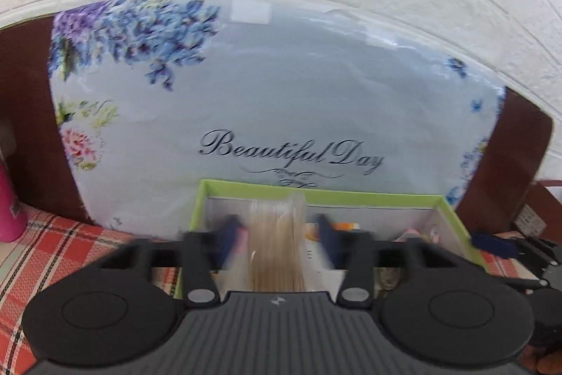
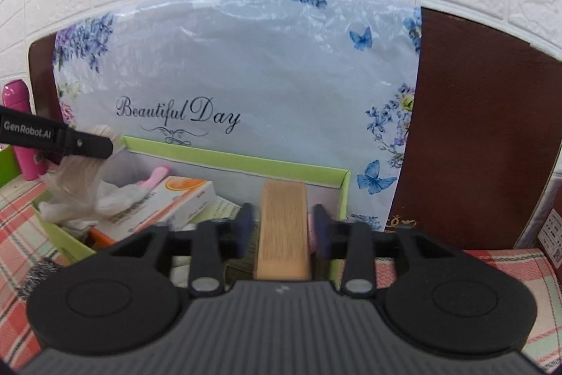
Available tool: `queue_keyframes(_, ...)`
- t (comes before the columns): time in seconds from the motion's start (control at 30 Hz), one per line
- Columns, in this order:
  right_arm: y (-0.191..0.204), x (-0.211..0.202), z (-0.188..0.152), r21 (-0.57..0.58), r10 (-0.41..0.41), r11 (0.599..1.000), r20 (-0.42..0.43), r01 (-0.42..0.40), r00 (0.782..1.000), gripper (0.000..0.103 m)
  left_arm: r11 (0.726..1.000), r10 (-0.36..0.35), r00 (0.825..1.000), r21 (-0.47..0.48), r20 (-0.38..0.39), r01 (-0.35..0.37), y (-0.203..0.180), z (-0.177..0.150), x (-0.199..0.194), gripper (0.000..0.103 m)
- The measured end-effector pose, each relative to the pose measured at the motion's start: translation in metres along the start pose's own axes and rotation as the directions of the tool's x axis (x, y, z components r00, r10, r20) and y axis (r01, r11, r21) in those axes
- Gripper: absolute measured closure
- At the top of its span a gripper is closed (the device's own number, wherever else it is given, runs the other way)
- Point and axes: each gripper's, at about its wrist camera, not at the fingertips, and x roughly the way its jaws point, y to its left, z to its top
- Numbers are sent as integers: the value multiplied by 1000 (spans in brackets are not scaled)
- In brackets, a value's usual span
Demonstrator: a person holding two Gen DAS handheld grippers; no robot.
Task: Organize objects
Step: 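Drop the toothpick bag and gold box into the lime-green box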
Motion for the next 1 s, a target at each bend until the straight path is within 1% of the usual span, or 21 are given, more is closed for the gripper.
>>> queue_keyframes(0.03,1,1,-3,-7,-10,1000,1,10,1000,37,1000,2,1000,-6,20,-2,2,-5,-2,22)
queue_keyframes(0.07,3,-2,-6,-26,-11,1000,21,11,1000,34,1000,-11,999,-4,35,11,3,-9,-3,22)
queue_keyframes(0.1,5,-5,-9,-47,-3,999,32,5,999,26,1000,-22,999,-1,35,22,4,-12,-4,22)
queue_keyframes(0.13,8,-8,-11,-65,0,998,39,2,999,21,1000,-18,999,-2,27,18,4,-14,-5,22)
queue_keyframes(0.17,9,-10,-13,-79,-2,997,50,6,999,14,1000,-5,1000,-3,17,5,4,-16,-6,22)
queue_keyframes(0.2,11,-13,-16,-89,-10,996,61,16,998,11,1000,5,1000,1,9,-5,3,-17,-6,22)
queue_keyframes(0.27,14,-16,-17,-97,-18,995,66,24,998,10,1000,14,1000,10,3,-14,0,-18,-11,22)
queue_keyframes(0.37,12,-25,-16,-74,-3,997,66,8,998,8,1000,25,1000,16,-6,-25,-7,-17,-21,22)
queue_keyframes(0.6,12,-69,-12,-46,-5,999,117,10,993,1,999,48,999,-6,-25,-49,-26,-22,-64,22)
queue_keyframes(0.83,18,-115,-19,-37,11,999,135,-6,991,0,998,56,998,14,-12,-55,-44,-39,-104,21)
queue_keyframes(1.0,20,-141,-30,-14,25,1000,137,-24,990,0,998,54,998,10,-14,-54,-47,-61,-123,20)
